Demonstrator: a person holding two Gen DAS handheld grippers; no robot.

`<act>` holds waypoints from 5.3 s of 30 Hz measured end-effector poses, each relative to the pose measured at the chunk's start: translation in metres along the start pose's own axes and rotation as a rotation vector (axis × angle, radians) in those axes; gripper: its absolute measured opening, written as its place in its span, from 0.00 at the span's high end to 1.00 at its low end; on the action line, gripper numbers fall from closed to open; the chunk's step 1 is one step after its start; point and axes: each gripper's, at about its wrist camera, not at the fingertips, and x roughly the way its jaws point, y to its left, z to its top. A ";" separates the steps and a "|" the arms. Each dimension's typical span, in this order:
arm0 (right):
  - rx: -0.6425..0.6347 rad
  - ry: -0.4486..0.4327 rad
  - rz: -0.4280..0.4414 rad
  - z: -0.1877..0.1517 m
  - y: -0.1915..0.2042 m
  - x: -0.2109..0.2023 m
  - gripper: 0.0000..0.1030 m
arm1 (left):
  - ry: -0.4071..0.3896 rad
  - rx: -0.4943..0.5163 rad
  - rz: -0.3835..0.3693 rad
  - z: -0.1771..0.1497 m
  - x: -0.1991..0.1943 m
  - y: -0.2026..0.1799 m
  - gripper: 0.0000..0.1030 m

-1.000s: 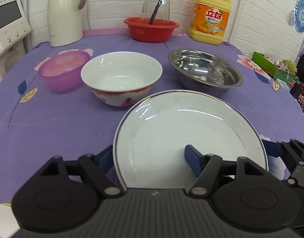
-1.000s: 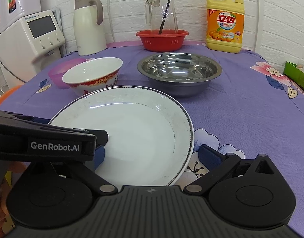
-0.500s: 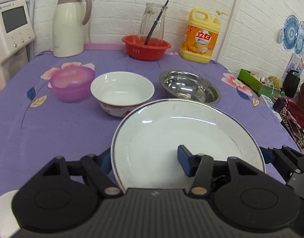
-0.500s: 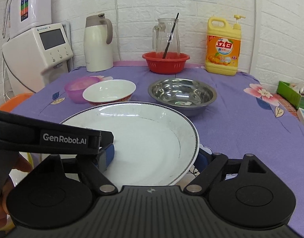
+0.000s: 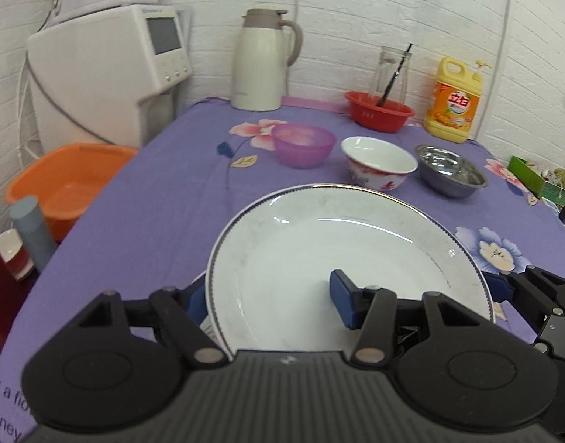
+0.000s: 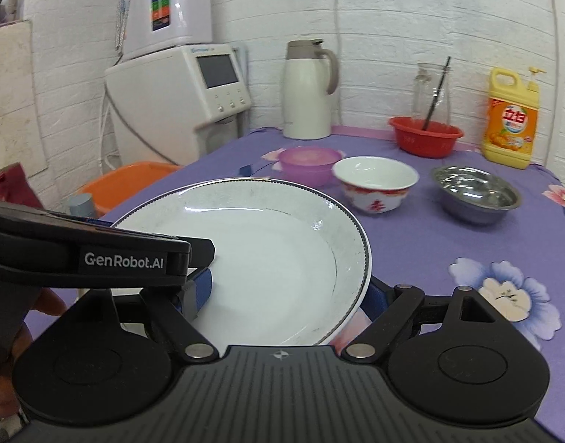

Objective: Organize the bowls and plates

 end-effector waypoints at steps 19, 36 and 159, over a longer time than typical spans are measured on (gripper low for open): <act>-0.025 0.079 0.044 -0.020 0.025 0.014 0.00 | -0.011 -0.039 -0.108 -0.032 -0.002 0.033 0.32; 0.066 0.037 0.026 -0.013 -0.015 0.000 0.00 | -0.143 0.039 -0.052 0.001 -0.028 0.012 0.30; 0.100 0.096 -0.101 -0.032 -0.122 -0.044 0.02 | 0.302 0.201 -0.381 -0.002 0.072 -0.140 0.69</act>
